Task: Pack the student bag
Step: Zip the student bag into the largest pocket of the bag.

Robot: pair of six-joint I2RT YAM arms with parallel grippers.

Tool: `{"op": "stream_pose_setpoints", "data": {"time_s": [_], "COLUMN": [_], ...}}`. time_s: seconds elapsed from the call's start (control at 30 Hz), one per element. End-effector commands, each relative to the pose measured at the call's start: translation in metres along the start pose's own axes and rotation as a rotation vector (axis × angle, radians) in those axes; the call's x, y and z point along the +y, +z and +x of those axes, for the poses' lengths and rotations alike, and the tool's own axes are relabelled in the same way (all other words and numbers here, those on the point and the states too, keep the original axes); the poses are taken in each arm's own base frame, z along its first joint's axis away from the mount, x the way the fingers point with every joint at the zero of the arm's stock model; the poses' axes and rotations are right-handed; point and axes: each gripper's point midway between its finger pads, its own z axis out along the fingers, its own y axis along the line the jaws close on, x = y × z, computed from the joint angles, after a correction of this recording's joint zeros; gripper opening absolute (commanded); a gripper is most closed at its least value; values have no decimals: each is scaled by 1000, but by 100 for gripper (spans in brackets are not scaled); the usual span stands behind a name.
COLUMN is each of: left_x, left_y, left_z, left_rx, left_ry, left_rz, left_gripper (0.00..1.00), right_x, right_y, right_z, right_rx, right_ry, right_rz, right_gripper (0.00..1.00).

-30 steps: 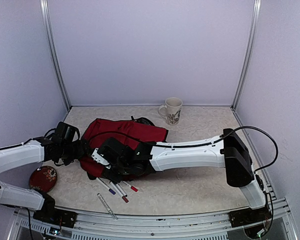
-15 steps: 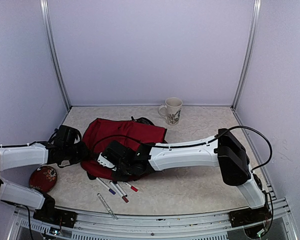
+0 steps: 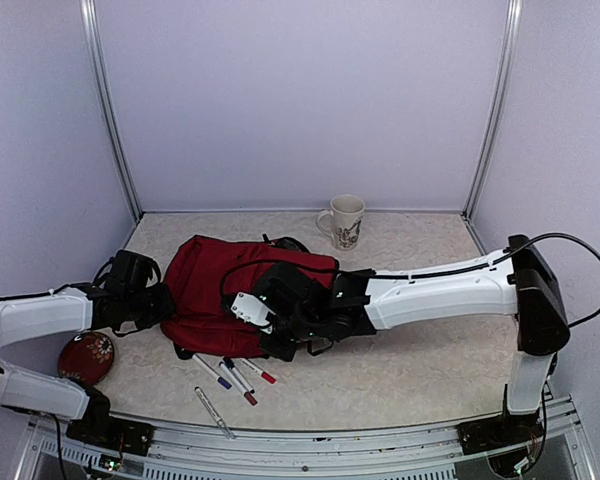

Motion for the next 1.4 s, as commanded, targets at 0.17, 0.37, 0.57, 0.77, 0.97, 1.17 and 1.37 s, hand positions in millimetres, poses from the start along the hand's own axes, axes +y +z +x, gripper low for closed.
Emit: {"op": "stream_pose_setpoints", "data": {"time_s": [0.17,0.37,0.57,0.77,0.97,1.17,1.37], "left_x": [6,31,16,-62,-164,-215,-237], "left_y": [-9,-6,-9,-69,-163,-134,-95], "left_z": [-17,-22,-34,-77,-54,58,150], "left_rx": [-67,-72,-91,-354,-590,-368,-330], "left_ry": [28,-18,-13,149,414,816,1299], "left_rz": [-38,-104,-39,102,533,686,619], "left_gripper": [0,0,3,99,97,56,51], "right_x": [-40,-83,-87,-83,-83,-88,-91], "right_y": [-42,-68,-64,-65,-61,-64,-67], "right_z": [52,106,89,55,58,54,57], "right_rx": [-16,0,-45,-141,-126,-177,-224], "right_ry": [214,353,371,382,421,508,578], "right_rz": [10,93,45,-33,-40,-78,-124], "right_gripper": [0,0,0,0,0,0,0]}}
